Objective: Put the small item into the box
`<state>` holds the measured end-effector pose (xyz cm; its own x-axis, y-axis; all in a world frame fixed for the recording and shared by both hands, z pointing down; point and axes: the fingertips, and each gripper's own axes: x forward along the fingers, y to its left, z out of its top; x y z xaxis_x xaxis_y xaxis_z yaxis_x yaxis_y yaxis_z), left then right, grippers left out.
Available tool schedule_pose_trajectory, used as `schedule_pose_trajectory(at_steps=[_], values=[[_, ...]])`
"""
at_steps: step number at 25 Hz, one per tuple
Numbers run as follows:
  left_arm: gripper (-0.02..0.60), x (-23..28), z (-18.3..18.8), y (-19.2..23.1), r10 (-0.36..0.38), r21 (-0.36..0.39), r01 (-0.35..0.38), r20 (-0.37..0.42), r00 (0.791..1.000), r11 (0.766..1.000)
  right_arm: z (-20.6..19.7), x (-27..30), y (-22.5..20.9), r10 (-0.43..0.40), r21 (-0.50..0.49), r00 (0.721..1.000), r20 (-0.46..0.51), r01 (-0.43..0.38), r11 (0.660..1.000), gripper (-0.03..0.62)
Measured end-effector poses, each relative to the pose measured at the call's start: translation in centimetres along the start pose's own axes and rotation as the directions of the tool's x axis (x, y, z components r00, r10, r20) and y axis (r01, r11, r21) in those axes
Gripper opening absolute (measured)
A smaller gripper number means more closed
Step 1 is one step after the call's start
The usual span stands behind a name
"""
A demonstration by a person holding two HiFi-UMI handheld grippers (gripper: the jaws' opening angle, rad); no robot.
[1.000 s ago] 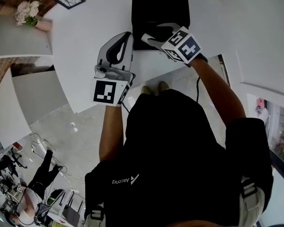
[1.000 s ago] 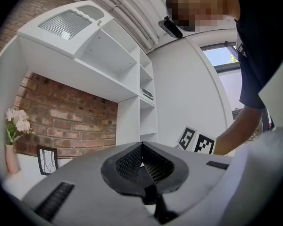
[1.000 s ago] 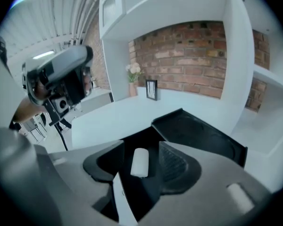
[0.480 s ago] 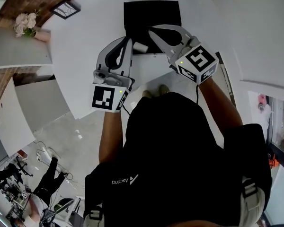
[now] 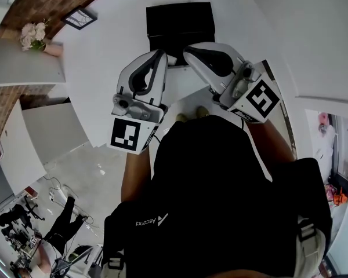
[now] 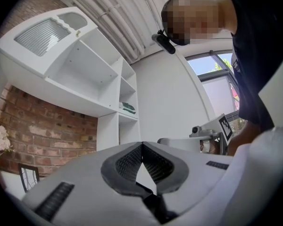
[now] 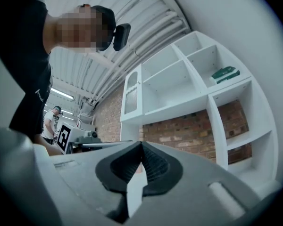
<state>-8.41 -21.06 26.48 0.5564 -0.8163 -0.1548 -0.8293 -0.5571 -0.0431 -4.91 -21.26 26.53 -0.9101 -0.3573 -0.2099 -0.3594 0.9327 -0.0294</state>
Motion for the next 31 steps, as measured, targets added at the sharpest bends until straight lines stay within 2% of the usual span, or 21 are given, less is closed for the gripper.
schedule_pose_trajectory(at_steps=[2, 7, 13, 24, 28, 31], values=[[-0.002, 0.1, 0.4, -0.7, -0.01, 0.003, 0.01, 0.011, 1.0, 1.0, 0.1, -0.5, 0.2, -0.003, -0.005, 1.0, 0.004, 0.003, 1.0, 0.002], [-0.002, -0.3, -0.2, -1.5, -0.014, 0.012, 0.014, -0.017, 1.0, 1.0, 0.1, -1.0, 0.5, -0.013, -0.021, 1.0, 0.005, 0.013, 1.0, 0.0], [-0.002, -0.6, 0.4, -2.8, -0.008, 0.02, 0.008, 0.001, 1.0, 1.0, 0.1, -2.0, 1.3, -0.006, -0.022, 1.0, 0.001, 0.006, 1.0, 0.0], [-0.002, -1.6, 1.0, -3.6, 0.005, 0.024, -0.005, 0.001, 1.0, 1.0, 0.3, -2.7, 2.6, 0.006, -0.039, 1.0, -0.011, -0.006, 0.999, 0.0], [-0.002, -2.2, 0.3, -3.6, 0.004, 0.03, -0.003, -0.028, 1.0, 1.0, 0.4, -2.6, 2.8, 0.009, -0.037, 1.0, -0.006, -0.009, 0.999, 0.0], [-0.002, -2.4, 0.6, -3.6, 0.002, 0.031, -0.002, -0.013, 1.0, 1.0, 0.1, -2.7, 2.8, 0.006, -0.04, 1.0, -0.025, -0.007, 0.999, 0.0]])
